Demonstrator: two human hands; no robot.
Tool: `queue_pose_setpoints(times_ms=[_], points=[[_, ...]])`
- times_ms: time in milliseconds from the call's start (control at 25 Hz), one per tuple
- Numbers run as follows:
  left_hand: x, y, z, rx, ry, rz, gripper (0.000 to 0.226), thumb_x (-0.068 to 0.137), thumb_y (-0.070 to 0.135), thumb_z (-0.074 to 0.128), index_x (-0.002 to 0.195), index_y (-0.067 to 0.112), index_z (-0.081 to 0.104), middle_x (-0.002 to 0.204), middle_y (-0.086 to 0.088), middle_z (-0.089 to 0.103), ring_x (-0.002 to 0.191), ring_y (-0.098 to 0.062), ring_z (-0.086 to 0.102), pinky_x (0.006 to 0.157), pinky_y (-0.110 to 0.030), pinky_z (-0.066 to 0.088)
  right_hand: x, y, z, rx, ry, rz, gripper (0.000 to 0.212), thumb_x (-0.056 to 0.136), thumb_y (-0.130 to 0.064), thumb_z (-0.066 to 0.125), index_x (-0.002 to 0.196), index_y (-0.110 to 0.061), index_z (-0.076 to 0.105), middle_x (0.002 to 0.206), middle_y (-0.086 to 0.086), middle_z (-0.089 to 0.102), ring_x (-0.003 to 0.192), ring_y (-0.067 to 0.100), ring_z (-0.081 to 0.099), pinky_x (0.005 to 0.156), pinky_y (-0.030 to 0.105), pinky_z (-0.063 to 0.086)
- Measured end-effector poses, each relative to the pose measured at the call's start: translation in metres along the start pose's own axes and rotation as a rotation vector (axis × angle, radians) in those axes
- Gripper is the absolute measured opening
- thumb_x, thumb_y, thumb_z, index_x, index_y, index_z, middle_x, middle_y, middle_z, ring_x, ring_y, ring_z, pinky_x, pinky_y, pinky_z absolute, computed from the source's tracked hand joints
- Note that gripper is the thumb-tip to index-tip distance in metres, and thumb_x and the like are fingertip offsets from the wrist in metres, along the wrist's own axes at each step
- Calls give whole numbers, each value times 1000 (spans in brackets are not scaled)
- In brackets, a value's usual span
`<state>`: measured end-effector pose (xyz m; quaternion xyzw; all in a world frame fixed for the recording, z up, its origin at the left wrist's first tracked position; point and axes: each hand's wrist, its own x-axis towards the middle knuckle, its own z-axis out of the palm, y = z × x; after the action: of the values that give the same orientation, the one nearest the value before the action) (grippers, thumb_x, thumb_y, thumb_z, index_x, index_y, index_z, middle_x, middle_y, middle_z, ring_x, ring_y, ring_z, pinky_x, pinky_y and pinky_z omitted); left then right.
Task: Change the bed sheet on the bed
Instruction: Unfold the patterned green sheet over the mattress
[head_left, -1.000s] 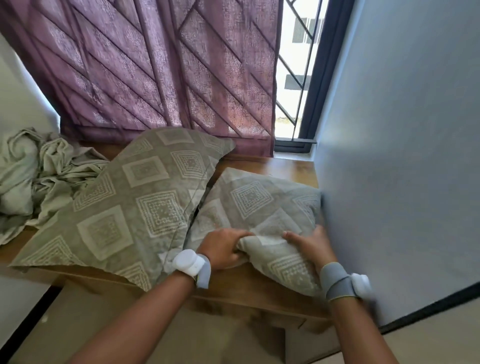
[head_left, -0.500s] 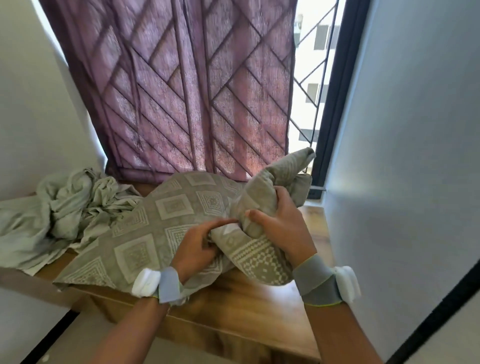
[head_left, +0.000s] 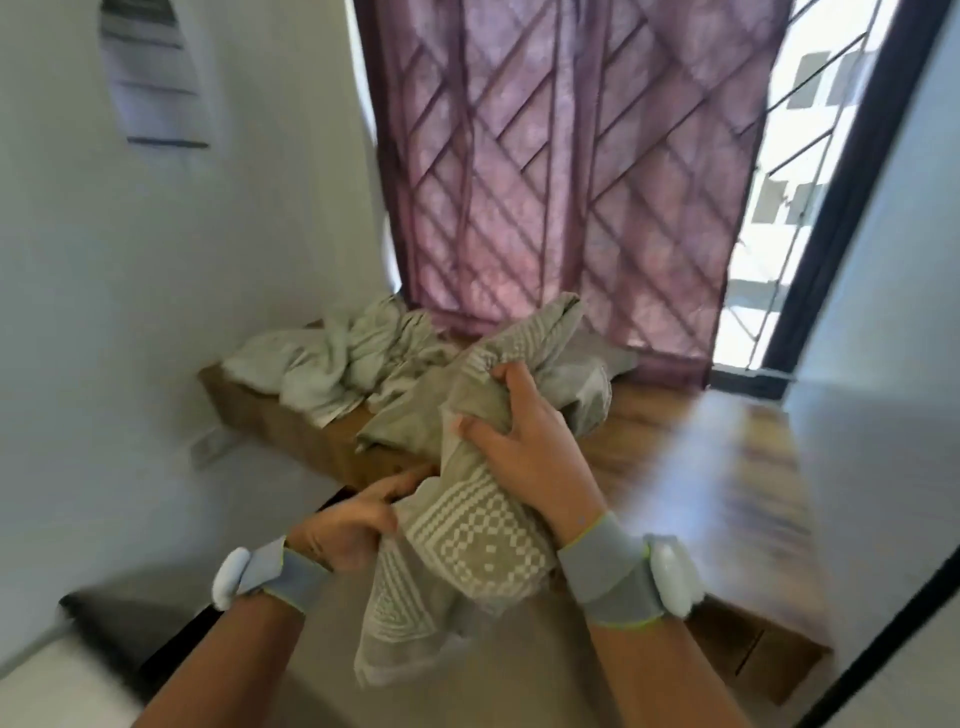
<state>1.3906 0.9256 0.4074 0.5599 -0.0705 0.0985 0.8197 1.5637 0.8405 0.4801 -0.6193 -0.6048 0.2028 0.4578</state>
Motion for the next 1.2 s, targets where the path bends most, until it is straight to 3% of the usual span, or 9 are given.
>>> queue_pose_setpoints(times_ms=[120, 200, 280, 360, 520, 680, 840, 960, 1200], points=[[-55, -32, 31, -68, 593, -103, 66, 88, 61, 47, 131, 12, 57, 134, -13, 56, 125, -29, 53, 106, -43, 40, -23, -5, 57, -26, -258, 121, 42, 87, -28, 63, 122, -20, 41, 115, 4, 54, 109, 27, 54, 86, 33, 43], [-82, -49, 55, -74, 972, -137, 80, 77, 81, 33, 114, 19, 67, 121, -10, 66, 113, -26, 61, 99, -40, 46, -57, -14, 106, -106, -419, 90, 45, 87, -25, 60, 127, -20, 40, 120, 10, 57, 110, 29, 56, 89, 33, 44], [-104, -53, 73, -98, 1307, -69, 52, 84, 64, 49, 98, 18, 69, 98, -7, 71, 90, -20, 68, 79, -30, 54, -99, -23, 146, -173, -551, -29, 50, 90, -23, 56, 135, -23, 35, 121, 12, 60, 108, 30, 59, 88, 32, 45], [-139, -62, 95, -43, 1562, -78, 32, 69, 39, 69, 88, 13, 65, 85, -9, 65, 76, -22, 62, 65, -28, 48, -136, -30, 173, -196, -640, -154, 48, 93, -22, 52, 136, -27, 34, 119, 9, 61, 107, 29, 59, 87, 35, 47], [-192, -81, 139, 172, 1958, 18, 8, 79, 9, 57, 85, 10, 62, 77, -9, 59, 67, -24, 55, 62, -31, 46, -176, -34, 203, -167, -774, -323, 46, 93, -23, 51, 134, -30, 35, 118, 4, 63, 104, 25, 60, 85, 34, 47], [-232, -100, 192, 226, 2127, 161, 12, 92, 16, 57, 91, 15, 69, 93, -11, 70, 87, -30, 65, 77, -45, 53, -220, -35, 218, 197, -800, -195, 33, 92, -37, 57, 123, -30, 47, 80, -6, 56, 71, 6, 53, 67, 20, 45], [-277, -117, 243, 121, 2223, 397, 23, 96, 22, 54, 110, 7, 65, 96, -10, 70, 84, -27, 67, 68, -33, 53, -247, -27, 246, 40, -709, -131, 44, 84, -58, 56, 118, -31, 59, 115, 3, 46, 109, 13, 40, 101, 32, 37], [-304, -113, 273, 93, 2270, 597, 25, 95, 19, 55, 112, 4, 65, 98, -10, 71, 84, -23, 68, 69, -31, 55, -268, -48, 278, -21, -778, -210, 46, 81, -65, 54, 112, -32, 64, 131, 0, 45, 126, 18, 37, 109, 41, 32], [-359, -114, 312, 42, 2295, 765, 22, 96, 23, 53, 106, 10, 67, 100, -11, 72, 87, -24, 70, 78, -36, 58, -315, -102, 330, 151, -1212, -47, 33, 92, -47, 50, 108, -21, 60, 100, 3, 67, 87, 16, 61, 79, 34, 52]])
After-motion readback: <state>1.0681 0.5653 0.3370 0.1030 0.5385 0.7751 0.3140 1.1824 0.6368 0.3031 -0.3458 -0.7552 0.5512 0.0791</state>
